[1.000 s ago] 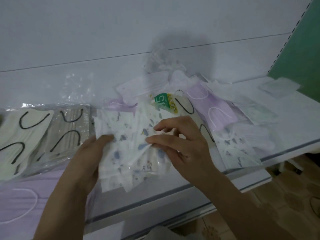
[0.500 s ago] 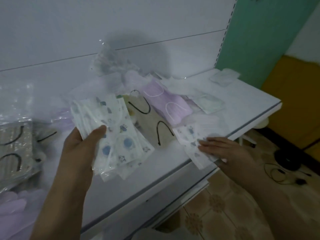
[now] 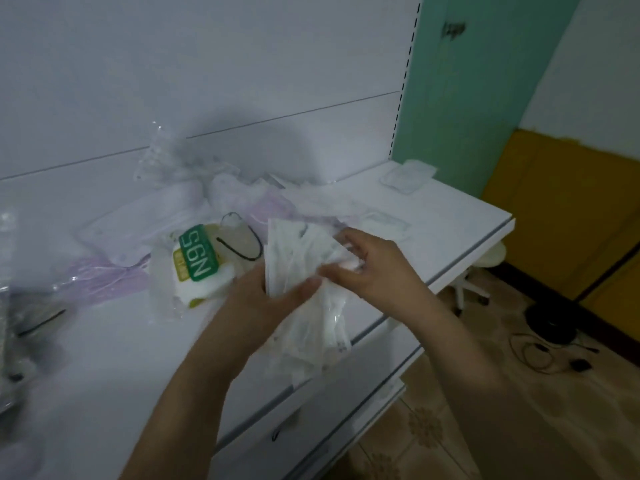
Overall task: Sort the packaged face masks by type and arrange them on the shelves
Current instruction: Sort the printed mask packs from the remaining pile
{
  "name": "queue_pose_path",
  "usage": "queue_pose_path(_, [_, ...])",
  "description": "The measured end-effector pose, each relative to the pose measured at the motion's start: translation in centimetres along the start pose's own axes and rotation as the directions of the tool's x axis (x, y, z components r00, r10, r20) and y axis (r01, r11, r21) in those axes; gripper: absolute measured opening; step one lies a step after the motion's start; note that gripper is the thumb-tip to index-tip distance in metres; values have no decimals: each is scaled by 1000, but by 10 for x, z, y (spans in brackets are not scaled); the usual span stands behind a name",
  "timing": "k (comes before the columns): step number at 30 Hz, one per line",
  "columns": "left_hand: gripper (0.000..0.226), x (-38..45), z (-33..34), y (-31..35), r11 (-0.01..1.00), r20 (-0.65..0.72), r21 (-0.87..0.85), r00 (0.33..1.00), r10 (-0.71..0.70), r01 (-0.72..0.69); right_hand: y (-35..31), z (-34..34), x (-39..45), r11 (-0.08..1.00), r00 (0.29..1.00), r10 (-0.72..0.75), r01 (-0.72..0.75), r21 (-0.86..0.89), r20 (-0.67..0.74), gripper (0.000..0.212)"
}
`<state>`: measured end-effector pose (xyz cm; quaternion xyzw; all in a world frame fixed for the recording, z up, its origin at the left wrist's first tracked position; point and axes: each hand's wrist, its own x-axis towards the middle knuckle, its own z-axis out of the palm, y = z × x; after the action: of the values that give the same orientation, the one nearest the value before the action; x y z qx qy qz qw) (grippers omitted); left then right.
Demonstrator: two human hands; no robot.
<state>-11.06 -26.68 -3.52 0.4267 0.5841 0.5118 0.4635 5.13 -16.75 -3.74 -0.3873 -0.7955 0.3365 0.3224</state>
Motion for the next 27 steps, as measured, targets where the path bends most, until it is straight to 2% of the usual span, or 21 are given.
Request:
queue_pose_path(2, [25, 8, 0, -11, 1000, -84, 6, 996, 5, -5, 19, 2, 9, 998, 996, -67, 66, -21, -52, 43])
queue_pose_path(3, [26, 11, -3, -15, 999, -153, -50, 988, -25, 18, 38, -2, 16, 992, 995, -76, 69, -107, -64, 57])
queue_pose_path(4, [26, 14, -5, -16, 994, -226, -99, 972, -61, 39, 59, -10, 24, 967, 997, -53, 37, -252, -56, 77])
queue_pose_path(6, [27, 20, -8, -15, 985, -325, -170, 941, -90, 36, 101, -28, 42, 866, 992, 128, -111, -488, 0, 111])
queue_pose_path(7, [28, 23, -6, -13, 981, -347, -194, 934, -88, 20, 117, -34, 50, 813, 976, 215, -166, -558, 23, 116])
queue_pose_path(8, [29, 28, -3, -9, 978, -363, -210, 928, -78, 0, 128, -38, 58, 789, 966, 257, -192, -583, 29, 111])
queue_pose_path(9, [29, 33, 1, -6, 975, -382, -220, 922, -71, -16, 136, -41, 66, 800, 968, 250, -207, -563, 0, 95])
queue_pose_path(12, [25, 51, 16, 2, 975, -439, -220, 896, -64, -38, 144, -55, 87, 936, 978, 149, -187, -300, -145, 37])
queue_pose_path(14, [23, 62, 26, 8, 976, -467, -214, 882, -65, -41, 147, -74, 96, 985, 987, 138, -146, -92, -86, 12])
queue_pose_path(16, [23, 73, 34, 15, 982, -497, -184, 866, -51, -48, 145, -95, 103, 977, 989, 148, -146, 154, 3, 21])
queue_pose_path(17, [23, 79, 38, 19, 984, -517, -170, 855, -44, -52, 142, -106, 107, 966, 991, 131, -134, 223, 30, 27])
queue_pose_path(20, [24, 97, 46, 26, 986, -573, -155, 819, -41, -60, 136, -136, 126, 959, 999, 21, -28, 282, 29, 39])
queue_pose_path(22, [24, 105, 52, 30, 988, -614, -137, 789, -34, -64, 130, -151, 140, 865, 998, -33, 3, 502, 52, 41])
queue_pose_path(24, [22, 110, 59, 31, 989, -649, -136, 759, -48, -54, 126, -162, 153, 627, 970, -131, -78, 775, 204, 39])
queue_pose_path(25, [20, 110, 61, 29, 988, -659, -149, 749, -66, -43, 123, -162, 158, 521, 926, -206, -170, 836, 317, 42])
queue_pose_path(26, [17, 113, 63, 29, 985, -653, -169, 751, -96, -21, 121, -158, 162, 471, 865, -271, -263, 842, 422, 47])
queue_pose_path(27, [16, 115, 67, 29, 979, -639, -203, 757, -138, 8, 121, -149, 166, 470, 800, -309, -342, 814, 514, 49])
